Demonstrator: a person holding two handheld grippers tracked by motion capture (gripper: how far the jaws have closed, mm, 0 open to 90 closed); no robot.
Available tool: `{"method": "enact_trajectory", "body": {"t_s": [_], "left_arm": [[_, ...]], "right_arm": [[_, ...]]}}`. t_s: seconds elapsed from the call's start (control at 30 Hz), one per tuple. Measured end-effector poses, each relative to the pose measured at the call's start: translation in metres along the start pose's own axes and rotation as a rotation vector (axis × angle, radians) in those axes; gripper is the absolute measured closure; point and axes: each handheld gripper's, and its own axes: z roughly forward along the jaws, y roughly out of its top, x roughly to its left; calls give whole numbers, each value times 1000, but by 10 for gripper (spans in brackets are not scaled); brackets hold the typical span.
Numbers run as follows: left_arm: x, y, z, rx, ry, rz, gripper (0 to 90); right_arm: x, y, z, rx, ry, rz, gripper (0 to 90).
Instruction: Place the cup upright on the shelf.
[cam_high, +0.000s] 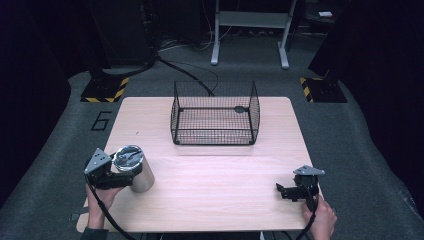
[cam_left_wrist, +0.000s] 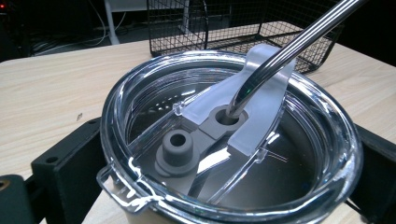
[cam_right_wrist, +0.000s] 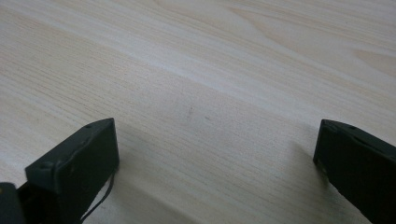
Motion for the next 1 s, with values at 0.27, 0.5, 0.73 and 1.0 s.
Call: {"method": "enact_trajectory", "body": {"t_s": [0.27,0.5,0.73,1.0], "left_arm": [[-4,2,0,-3,32,42,38],[-3,1,0,-9,28,58,40],[-4,2,0,-8,25,54,41],[-4,8,0,-18,9,43,41]], "right_arm": [[0,0,0,-1,0,1,0],[0,0,0,1,0,3,0],[0,0,0,5,-2,2,0],[0,0,0,0,-1,3,0]]}}
